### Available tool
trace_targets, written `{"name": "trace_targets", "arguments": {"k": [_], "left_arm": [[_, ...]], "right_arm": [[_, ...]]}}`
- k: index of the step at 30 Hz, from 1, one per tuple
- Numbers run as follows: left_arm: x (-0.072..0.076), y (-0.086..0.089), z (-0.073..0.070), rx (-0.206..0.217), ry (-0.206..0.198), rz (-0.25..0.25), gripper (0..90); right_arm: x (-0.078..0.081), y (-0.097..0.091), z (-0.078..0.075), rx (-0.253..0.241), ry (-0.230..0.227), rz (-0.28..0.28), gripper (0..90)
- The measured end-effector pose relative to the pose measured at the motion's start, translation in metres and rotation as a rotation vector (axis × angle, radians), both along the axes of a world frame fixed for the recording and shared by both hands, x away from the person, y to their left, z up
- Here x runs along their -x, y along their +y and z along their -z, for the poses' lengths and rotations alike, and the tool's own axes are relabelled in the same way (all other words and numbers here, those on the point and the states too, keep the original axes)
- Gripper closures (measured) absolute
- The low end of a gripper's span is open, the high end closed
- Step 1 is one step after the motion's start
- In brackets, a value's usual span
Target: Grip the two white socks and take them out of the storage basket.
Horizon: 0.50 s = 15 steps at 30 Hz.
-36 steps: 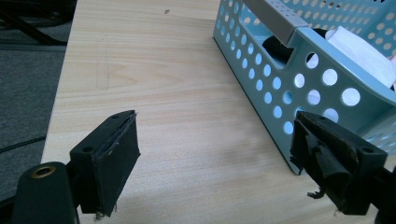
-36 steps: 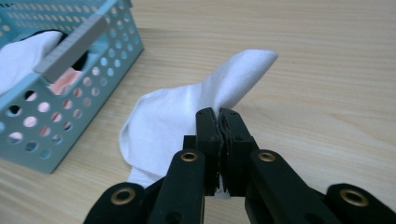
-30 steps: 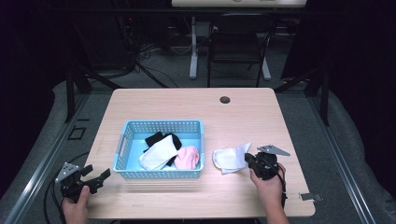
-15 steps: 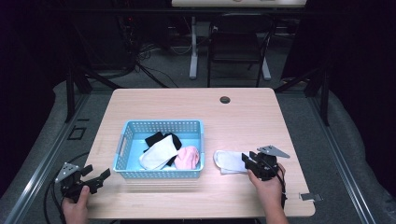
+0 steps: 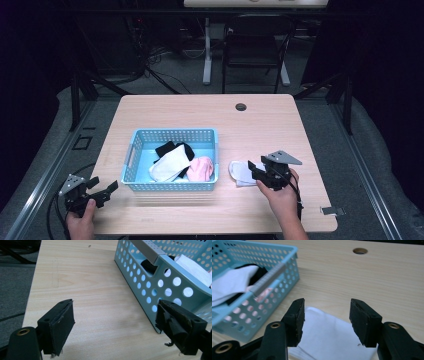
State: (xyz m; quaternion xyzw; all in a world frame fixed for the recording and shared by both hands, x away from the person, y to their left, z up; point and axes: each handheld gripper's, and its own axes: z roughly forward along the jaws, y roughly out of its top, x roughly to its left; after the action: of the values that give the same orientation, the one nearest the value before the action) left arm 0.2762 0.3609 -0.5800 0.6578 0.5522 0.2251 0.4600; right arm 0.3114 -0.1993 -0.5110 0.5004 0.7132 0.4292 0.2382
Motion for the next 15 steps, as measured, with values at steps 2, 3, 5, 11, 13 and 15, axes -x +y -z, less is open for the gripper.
{"name": "trace_targets", "arguments": {"k": [2,3,5,11,13,15], "left_arm": [[0.0,0.0,0.0,0.004,-0.002,-0.002,15.3],[0.0,0.0,0.0,0.003,-0.001,-0.001,15.3],[0.0,0.0,0.0,0.005,-0.002,-0.001,15.3],[0.0,0.0,0.0,0.006,-0.004,-0.002,15.3],[0.0,0.001,-0.001,0.004,0.001,0.0,15.3],[0.0,0.001,-0.001,0.004,0.001,0.0,15.3]], "right_arm": [[-0.002,0.007,-0.008,0.004,-0.01,-0.025,49.0],[-0.003,0.012,-0.013,0.009,-0.013,-0.041,49.1],[-0.006,0.022,-0.024,0.014,-0.023,-0.068,49.5],[-0.019,0.054,-0.055,0.009,0.003,-0.155,51.8],[-0.024,0.064,-0.061,0.008,0.015,-0.176,52.0],[-0.03,0.075,-0.066,0.0,0.024,-0.195,52.0]]}}
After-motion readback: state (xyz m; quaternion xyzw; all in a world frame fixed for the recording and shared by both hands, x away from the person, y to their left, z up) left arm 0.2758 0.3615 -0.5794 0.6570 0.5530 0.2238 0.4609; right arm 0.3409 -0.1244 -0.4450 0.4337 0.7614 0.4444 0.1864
